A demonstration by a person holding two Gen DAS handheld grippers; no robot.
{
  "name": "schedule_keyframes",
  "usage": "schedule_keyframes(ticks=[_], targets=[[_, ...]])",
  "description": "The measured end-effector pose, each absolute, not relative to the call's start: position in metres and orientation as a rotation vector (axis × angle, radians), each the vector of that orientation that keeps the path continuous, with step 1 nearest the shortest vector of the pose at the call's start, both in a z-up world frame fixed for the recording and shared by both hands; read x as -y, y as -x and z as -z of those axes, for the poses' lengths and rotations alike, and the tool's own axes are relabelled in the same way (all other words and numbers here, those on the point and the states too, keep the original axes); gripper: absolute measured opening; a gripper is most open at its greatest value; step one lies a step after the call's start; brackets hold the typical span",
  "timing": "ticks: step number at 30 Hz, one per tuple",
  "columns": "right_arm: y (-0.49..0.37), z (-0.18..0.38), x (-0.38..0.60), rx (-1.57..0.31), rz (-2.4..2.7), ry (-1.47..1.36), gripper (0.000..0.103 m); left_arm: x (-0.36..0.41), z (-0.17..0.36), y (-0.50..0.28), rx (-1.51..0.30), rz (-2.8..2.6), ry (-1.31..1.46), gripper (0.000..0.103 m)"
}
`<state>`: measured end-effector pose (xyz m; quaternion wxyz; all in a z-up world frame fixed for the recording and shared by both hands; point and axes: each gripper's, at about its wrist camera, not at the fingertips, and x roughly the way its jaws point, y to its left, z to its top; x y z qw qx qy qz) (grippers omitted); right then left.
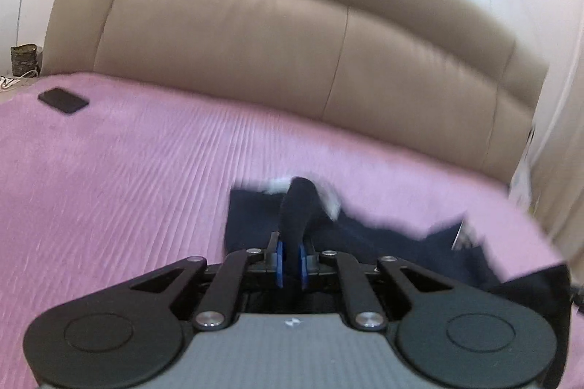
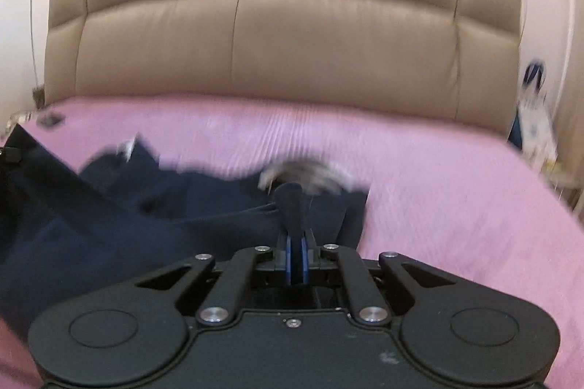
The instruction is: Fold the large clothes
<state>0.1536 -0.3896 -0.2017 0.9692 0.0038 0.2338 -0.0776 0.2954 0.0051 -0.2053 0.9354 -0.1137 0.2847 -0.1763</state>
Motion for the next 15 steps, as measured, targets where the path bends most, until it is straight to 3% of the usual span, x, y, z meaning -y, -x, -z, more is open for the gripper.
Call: schedule_keyframes(ticks=[4, 7, 15], targets=[[-0.204, 0.171, 0.41, -0.384, 0.204, 0.019, 0.006, 0.009, 0.175, -0.342, -0.489, 0.35, 0.247, 0.009], [-0.264, 0.185, 0.429, -0.401, 0.249, 0.005, 0.006, 0.032, 0.185, -0.396, -0.486, 0.285, 0.231, 0.01], [-0.369, 0.303, 0.441, -0.719, 0.321, -0.015, 0.007, 0.097, 0.31, -0.488, -0.722, 0.129, 0.048, 0.011]])
